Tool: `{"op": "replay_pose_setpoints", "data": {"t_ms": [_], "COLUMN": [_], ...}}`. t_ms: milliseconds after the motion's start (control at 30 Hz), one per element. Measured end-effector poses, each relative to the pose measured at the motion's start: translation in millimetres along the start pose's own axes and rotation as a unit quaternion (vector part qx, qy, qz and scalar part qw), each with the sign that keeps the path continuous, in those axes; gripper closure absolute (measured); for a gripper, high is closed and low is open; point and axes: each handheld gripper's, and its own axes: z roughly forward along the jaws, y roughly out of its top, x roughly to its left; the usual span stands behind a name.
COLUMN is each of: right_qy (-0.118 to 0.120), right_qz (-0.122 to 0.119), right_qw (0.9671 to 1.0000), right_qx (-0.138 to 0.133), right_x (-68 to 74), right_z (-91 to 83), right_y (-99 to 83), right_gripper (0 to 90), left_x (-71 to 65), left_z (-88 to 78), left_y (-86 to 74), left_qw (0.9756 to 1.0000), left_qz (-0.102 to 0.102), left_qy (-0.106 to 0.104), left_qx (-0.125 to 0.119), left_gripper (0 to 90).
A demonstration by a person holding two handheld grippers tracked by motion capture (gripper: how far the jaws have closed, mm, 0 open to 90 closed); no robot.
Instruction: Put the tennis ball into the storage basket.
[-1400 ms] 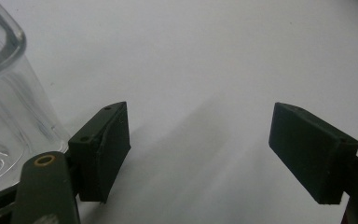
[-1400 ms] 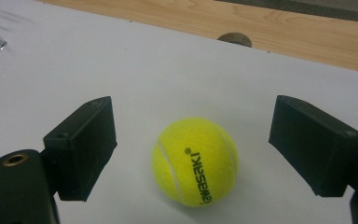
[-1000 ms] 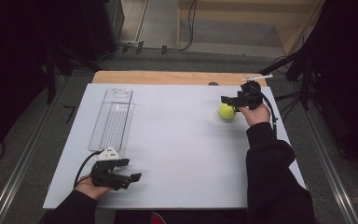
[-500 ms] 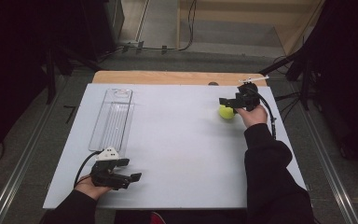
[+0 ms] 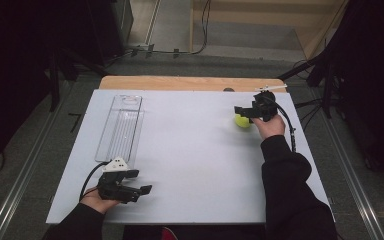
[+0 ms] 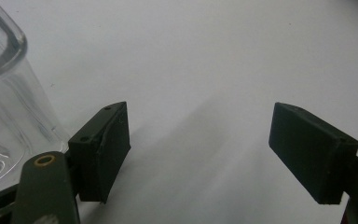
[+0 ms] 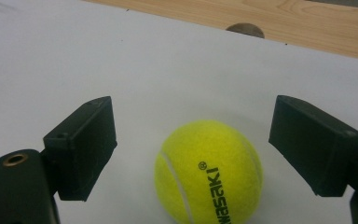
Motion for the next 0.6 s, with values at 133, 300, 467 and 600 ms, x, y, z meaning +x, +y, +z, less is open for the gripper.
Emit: {"op": "replay_pose_setpoints", "data": {"t_ms": [133, 300, 467, 600], "right_qy": [-0.003, -0.005, -0.009, -0.011], "right_qz": [-0.006, -0.003, -0.001, 0.003], "right_qw": [1.0, 1.0, 1.0, 0.9999], "right_qx": [-0.001, -0.005, -0.005, -0.001], "right_x": [0.7, -0.2, -0.6, -2.9], "right_z": [0.3, 1.5, 4.3, 7.2], "right_y": [-1.6, -5.2, -8.3, -12.2], "right_gripper": [12.9, 12.8, 12.8, 12.8], "left_x": [-0.3, -0.2, -0.1, -0.3], "left_z": [0.5, 0.8, 2.1, 2.0], "left_y": [0.6, 1.8, 2.9, 3.8], "left_qw": [1.0, 1.0, 1.0, 1.0], "left_qz": [0.0, 0.002, 0.004, 0.006], "left_qy": [-0.002, -0.002, -0.005, -0.004], "left_qx": [0.0, 0.001, 0.0, 0.0], "left_gripper": [21.2, 21.2, 21.2, 21.2]}}
